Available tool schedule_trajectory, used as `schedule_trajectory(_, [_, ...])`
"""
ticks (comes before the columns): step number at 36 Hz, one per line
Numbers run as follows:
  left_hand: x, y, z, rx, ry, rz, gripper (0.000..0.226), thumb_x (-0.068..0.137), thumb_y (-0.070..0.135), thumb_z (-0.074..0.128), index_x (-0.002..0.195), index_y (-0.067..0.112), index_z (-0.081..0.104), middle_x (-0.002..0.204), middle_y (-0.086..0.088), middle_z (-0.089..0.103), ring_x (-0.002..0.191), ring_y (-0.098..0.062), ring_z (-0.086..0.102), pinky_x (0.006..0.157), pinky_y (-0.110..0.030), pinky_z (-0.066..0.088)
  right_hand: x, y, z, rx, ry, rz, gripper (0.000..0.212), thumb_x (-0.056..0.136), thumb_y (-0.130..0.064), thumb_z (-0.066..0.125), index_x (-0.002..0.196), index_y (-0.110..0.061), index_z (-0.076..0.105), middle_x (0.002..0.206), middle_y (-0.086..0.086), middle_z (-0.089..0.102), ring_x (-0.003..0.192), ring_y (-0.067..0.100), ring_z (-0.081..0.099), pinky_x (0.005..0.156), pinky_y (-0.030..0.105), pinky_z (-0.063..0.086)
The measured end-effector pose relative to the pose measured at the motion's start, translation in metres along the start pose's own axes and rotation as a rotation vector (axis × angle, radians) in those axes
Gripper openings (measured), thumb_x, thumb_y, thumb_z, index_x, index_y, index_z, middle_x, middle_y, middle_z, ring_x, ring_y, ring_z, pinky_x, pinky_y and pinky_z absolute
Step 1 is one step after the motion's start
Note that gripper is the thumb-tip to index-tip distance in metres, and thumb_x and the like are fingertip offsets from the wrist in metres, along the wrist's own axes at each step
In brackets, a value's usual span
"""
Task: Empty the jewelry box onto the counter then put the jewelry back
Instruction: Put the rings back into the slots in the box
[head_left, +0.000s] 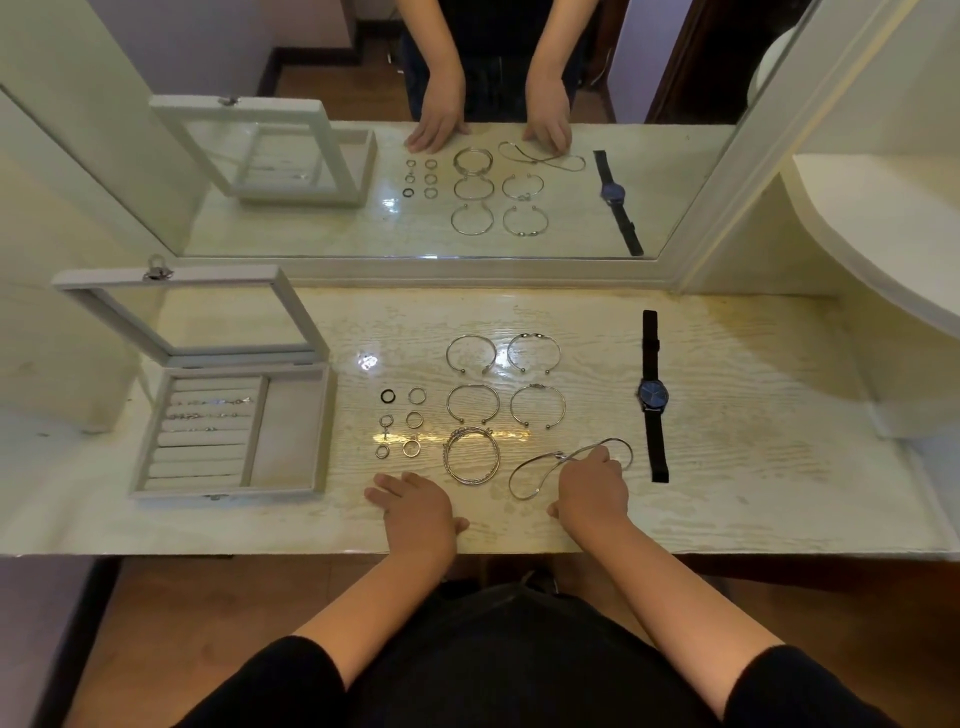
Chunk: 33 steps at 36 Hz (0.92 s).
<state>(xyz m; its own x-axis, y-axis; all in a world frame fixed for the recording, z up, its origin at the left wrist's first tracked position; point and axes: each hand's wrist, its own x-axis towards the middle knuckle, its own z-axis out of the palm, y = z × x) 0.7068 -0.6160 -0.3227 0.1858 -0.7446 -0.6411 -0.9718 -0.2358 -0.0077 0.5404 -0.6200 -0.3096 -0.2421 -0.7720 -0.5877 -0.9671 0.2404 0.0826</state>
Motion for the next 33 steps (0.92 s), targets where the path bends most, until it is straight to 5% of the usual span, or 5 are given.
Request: schedule_trajectory(33, [0.0002, -0.0004, 0.0001, 0.065, -0.011, 0.013, 0.096, 0.087, 0.048, 0.054, 0.141, -0.013, 0.003, 0.145, -0.043, 0.007, 0.134, -0.057, 0.013, 0.111, -0.045, 0.027, -0.0007, 0.0009, 0.0059, 0.077, 0.014, 0.037, 0.048, 0.087, -0.040, 0.059, 0.120, -0.006, 0.053, 0.127, 0.014, 0.036, 0.114, 0.024, 0.043, 0.092, 0.026, 0.042])
